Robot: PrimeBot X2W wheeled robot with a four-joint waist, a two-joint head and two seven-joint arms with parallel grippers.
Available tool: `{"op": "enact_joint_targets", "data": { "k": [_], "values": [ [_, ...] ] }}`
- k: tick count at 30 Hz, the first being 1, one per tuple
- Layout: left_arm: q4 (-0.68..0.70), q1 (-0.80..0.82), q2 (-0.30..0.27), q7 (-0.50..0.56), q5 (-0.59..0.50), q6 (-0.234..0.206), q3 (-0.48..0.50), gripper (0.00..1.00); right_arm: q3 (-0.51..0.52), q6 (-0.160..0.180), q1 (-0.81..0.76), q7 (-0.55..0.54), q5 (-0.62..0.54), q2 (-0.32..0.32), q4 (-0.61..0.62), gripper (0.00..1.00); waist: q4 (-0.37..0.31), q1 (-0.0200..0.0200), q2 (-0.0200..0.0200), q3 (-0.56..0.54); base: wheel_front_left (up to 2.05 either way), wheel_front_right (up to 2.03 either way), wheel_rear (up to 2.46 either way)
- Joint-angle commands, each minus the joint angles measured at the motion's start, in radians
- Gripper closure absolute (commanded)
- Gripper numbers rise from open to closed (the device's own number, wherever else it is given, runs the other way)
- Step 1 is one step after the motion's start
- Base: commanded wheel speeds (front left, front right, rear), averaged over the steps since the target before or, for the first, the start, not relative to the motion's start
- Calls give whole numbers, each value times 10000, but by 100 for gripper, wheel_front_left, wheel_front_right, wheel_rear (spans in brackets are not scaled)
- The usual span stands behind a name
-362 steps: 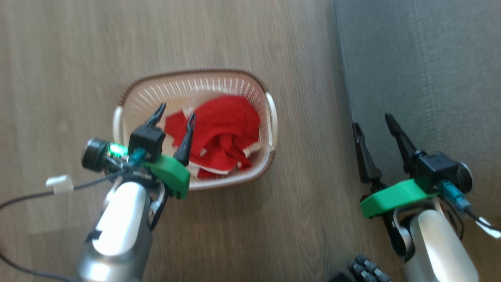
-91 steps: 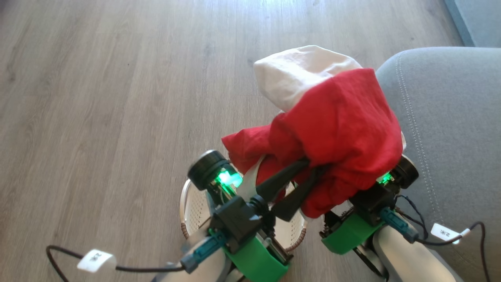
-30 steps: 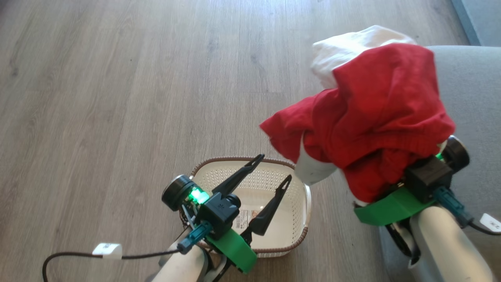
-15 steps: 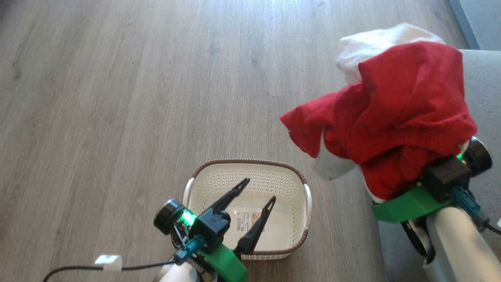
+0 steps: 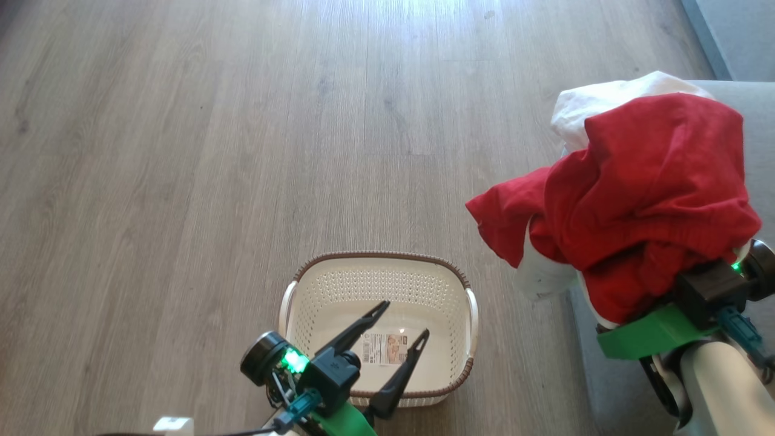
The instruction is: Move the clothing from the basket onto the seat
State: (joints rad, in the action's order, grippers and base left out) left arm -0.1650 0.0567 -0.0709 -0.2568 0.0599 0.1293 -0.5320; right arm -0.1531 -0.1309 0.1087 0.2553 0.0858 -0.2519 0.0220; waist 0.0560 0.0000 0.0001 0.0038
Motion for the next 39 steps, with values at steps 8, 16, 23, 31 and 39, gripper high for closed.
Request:
{"op": "enact_joint_targets", "data": {
  "k": [8, 16, 23, 31, 39],
  "values": [
    [477, 129, 21, -49, -156, 13, 467, 0, 55, 2, 36, 65, -96, -99, 376, 100, -48, 0, -1, 0, 0, 0, 0],
    [431, 106, 18, -49, -179, 13, 381, 0, 89, 2, -35, 65, -98, -83, 346, 100, -50, 0, -1, 0, 0, 0, 0],
    [453, 139, 34, -49, -182, 13, 348, 0, 81, 2, -1, 65, -76, -110, 330, 100, -50, 0, -1, 60, 0, 0, 0],
    [440, 217, 54, -49, -171, 13, 374, 0, 487, 2, -143, 65, -97, 79, 23, 100, -51, 0, -1, 170, 0, 0, 0],
    [433, 231, 27, -49, -198, 13, 387, 0, 549, 2, -83, 65, -170, 151, 74, 100, -178, 0, -1, 183, 0, 0, 0]
  ]
}}
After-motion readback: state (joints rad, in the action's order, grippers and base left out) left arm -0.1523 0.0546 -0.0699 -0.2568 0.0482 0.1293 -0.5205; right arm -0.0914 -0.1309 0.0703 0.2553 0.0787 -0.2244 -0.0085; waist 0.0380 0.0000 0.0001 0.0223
